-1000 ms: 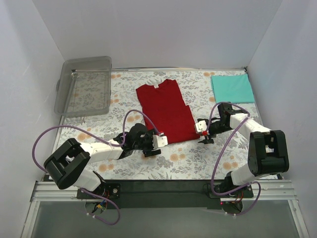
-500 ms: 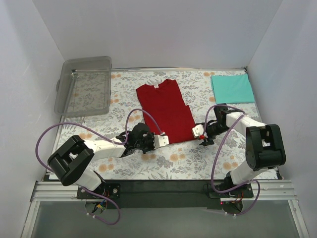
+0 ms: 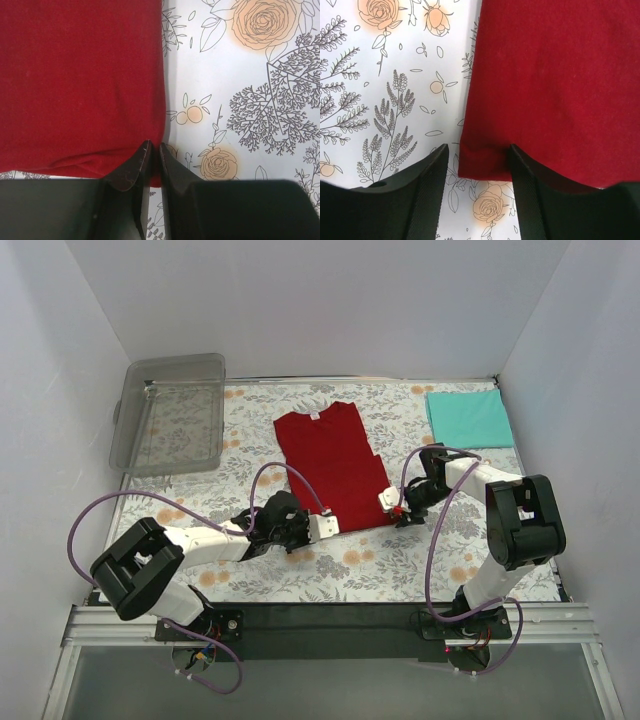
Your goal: Fold and stack the t-shirts
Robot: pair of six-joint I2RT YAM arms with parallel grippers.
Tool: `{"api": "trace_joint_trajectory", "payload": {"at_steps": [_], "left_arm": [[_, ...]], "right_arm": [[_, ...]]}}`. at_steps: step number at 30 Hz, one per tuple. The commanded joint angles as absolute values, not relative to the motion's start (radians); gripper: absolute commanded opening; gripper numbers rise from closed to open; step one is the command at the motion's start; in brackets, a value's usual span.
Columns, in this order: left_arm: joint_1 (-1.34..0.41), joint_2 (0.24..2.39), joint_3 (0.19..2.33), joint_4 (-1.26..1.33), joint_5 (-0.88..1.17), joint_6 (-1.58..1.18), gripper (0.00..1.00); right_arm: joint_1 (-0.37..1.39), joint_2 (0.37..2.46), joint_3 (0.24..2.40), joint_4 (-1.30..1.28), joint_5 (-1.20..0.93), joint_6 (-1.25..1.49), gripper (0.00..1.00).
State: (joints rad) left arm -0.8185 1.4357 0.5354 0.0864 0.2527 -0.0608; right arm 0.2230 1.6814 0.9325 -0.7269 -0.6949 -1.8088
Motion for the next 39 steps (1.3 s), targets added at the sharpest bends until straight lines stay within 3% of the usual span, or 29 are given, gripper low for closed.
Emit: {"api": "trace_joint_trajectory", "payload": {"at_steps": [1, 7, 8, 10, 13, 21, 28, 39], "left_arm": [[-0.827, 1.402, 0.512, 0.049, 0.259, -0.071, 0.13], [-0.83, 1.387, 0.499, 0.046, 0.268, -0.075, 0.1], [-0.83, 1.381, 0.496, 0.045, 0.27, -0.075, 0.08], [-0.831, 1.373, 0.491, 0.041, 0.273, -0.075, 0.06], [-0.833, 1.356, 0.482, 0.038, 0.279, -0.077, 0.0], [-0.834, 1.215, 0.453, 0.057, 0.291, -0.103, 0.0], [-0.833, 1.089, 0.425, 0.041, 0.288, -0.12, 0.0], [-0.834, 1.15, 0.414, 0.018, 0.356, -0.126, 0.0]], "right_arm": [[0.236, 1.698, 0.931, -0.68, -0.623, -1.793, 0.49], [0.267, 1.687, 0.861, -0.585, -0.557, -1.75, 0.25], [0.275, 1.686, 0.856, -0.562, -0.551, -1.735, 0.13], [0.278, 1.678, 0.845, -0.552, -0.548, -1.727, 0.01], [0.279, 1.667, 0.842, -0.549, -0.549, -1.709, 0.01], [0.279, 1.585, 0.885, -0.741, -0.607, -1.62, 0.01], [0.279, 1.442, 0.851, -0.758, -0.715, -1.562, 0.01], [0.287, 1.514, 0.79, -0.717, -0.638, -1.571, 0.01]]}}
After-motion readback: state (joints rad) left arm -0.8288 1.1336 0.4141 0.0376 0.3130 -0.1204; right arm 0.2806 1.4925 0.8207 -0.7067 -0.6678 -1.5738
